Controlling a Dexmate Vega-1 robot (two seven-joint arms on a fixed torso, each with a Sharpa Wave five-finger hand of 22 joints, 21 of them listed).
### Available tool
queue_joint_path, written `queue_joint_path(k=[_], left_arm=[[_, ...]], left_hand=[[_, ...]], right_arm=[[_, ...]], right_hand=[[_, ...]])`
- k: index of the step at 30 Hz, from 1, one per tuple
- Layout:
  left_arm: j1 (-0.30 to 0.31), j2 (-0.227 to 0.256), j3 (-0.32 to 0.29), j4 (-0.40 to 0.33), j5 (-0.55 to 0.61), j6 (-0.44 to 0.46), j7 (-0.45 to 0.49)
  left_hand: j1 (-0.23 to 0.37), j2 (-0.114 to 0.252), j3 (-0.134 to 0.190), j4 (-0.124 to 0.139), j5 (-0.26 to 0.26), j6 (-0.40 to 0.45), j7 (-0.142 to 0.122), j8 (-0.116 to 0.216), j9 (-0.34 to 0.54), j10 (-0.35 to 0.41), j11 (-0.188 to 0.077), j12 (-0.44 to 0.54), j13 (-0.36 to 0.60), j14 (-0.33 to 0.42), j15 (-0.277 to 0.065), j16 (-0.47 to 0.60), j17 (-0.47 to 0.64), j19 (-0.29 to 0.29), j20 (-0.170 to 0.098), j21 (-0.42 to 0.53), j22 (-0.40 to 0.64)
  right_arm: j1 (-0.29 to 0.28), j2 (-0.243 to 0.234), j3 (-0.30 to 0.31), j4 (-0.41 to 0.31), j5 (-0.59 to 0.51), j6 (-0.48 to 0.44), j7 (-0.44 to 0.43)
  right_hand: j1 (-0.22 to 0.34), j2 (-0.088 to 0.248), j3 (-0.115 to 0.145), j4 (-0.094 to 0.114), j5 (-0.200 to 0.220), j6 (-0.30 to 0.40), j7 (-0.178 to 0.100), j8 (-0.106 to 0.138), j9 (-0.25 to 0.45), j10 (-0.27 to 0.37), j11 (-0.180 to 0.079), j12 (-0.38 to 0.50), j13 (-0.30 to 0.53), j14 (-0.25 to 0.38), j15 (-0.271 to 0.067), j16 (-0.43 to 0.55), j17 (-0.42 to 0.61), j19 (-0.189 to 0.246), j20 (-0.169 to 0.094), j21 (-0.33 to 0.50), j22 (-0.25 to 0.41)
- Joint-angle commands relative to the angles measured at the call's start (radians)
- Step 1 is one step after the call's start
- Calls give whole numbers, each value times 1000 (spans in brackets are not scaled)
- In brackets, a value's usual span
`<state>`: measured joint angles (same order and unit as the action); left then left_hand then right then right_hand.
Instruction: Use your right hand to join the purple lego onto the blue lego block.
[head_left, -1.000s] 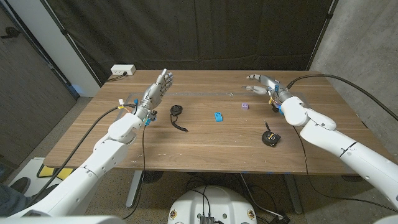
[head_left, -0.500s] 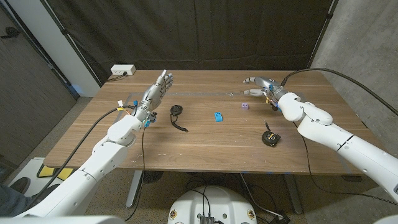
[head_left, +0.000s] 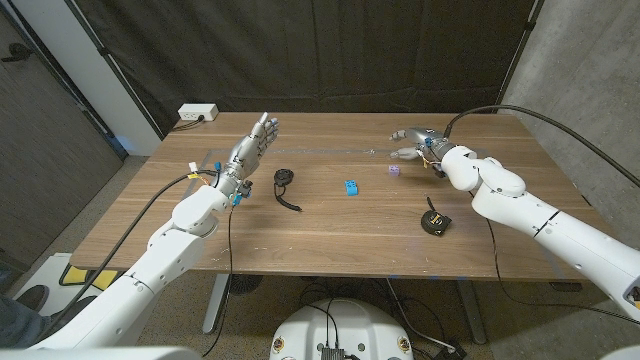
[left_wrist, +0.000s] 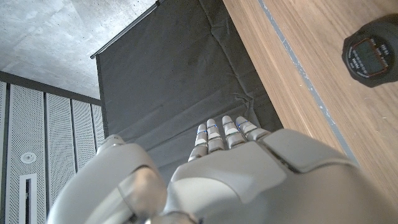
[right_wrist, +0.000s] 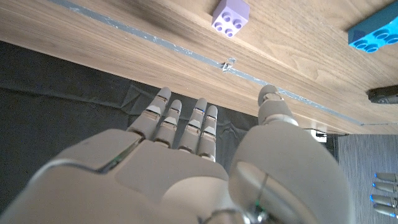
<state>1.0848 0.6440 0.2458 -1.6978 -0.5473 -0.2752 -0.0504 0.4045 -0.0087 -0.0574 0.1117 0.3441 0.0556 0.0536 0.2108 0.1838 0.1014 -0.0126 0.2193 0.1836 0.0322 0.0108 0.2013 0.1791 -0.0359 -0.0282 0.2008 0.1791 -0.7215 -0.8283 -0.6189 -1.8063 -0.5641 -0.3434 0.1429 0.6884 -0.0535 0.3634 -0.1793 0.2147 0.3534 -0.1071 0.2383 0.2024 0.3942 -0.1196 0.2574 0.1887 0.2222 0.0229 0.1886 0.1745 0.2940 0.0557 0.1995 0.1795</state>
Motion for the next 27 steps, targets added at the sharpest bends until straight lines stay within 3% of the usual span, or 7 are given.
queue_joint_path(k=[1,13,21,27], left_arm=[[-12,4,0,1,-4,-5,-17],[-24,6,3,11,-5,-1,-28],[-26,3,2,17,-8,2,-25],[-30,1,4,21,-4,0,-23]], left_hand=[[9,4,-3,-4,7,10,-2,3,2,7,-2,-1,5,8,-1,-4,3,-1,2,4,2],[12,9,-4,-5,7,10,-5,0,2,9,-1,-3,5,9,-1,-5,3,-2,6,3,2],[14,11,-5,-5,7,10,-5,-1,2,8,-4,-4,5,10,-2,-6,3,-2,7,3,2],[15,12,-6,-5,6,12,-5,-2,2,9,-5,-5,5,10,-2,-7,3,-3,10,3,2]], right_arm=[[23,29,-45,15,-93,-67,69],[25,64,-67,68,-133,-88,50],[44,81,-84,108,-139,-87,61],[63,89,-102,132,-148,-79,74]], right_hand=[[31,-5,9,5,5,32,21,8,3,43,18,15,3,19,1,4,6,4,9,0,2],[50,-13,15,10,7,51,-1,11,4,67,10,21,3,53,2,12,7,14,7,3,2],[58,-16,17,13,7,61,-17,9,3,73,-9,20,2,72,3,13,7,27,3,7,3],[61,-16,19,15,7,54,-21,5,3,75,-6,20,2,74,3,12,8,31,4,8,3]])
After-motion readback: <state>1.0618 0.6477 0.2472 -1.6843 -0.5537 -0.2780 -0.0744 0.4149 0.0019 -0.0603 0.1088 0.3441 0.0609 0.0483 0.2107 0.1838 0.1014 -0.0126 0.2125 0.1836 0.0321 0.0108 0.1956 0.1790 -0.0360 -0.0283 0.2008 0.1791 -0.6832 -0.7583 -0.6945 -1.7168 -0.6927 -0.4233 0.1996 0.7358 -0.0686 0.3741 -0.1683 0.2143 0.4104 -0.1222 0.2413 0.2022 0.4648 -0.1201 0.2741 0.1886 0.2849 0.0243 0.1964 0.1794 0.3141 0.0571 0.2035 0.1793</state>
